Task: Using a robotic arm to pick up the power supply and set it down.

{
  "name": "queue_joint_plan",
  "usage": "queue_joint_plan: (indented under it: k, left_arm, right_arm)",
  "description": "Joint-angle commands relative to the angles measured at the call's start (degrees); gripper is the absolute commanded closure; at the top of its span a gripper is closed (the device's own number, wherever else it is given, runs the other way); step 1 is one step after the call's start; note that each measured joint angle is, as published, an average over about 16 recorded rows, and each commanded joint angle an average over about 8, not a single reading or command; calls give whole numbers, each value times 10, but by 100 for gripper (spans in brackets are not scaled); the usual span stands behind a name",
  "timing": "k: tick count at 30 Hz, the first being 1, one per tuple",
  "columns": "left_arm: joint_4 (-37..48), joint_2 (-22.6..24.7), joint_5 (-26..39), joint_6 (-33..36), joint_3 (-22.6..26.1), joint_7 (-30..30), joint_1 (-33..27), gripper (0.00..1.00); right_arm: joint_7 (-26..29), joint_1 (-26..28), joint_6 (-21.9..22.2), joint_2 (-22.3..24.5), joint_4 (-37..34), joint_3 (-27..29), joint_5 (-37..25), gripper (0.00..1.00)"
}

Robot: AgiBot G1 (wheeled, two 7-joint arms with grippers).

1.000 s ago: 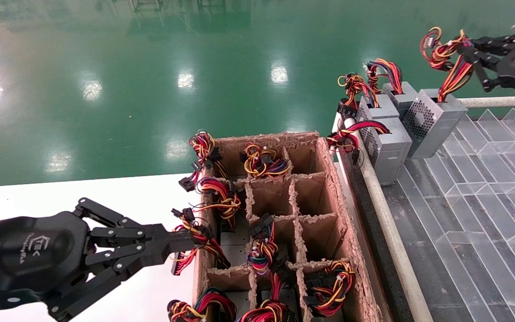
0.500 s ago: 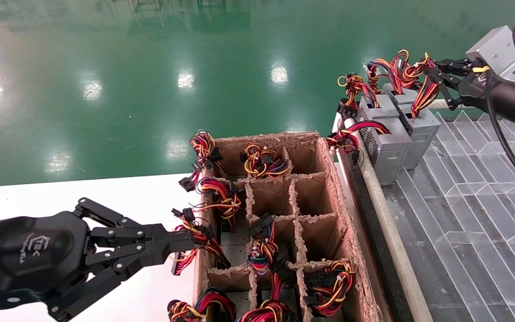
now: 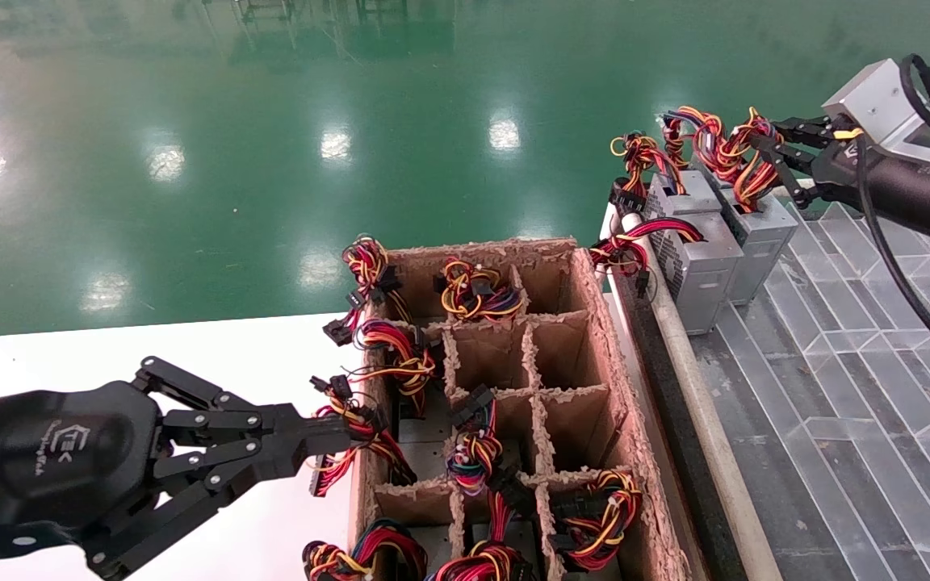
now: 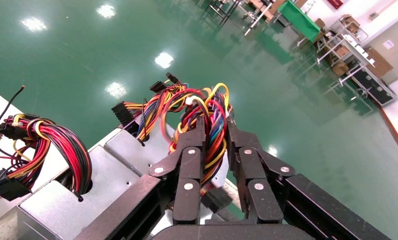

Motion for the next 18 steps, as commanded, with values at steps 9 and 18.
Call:
queue_joint_plan:
  k: [9,18]
  left_arm:
    - [0,0,0,0,0,0,0,100]
    - [0,0,0,0,0,0,0,100]
  right_arm:
    - [-6,-14,-25,15,32,24,50,0]
    - [-16,-35,-58,24,56,39,98,0]
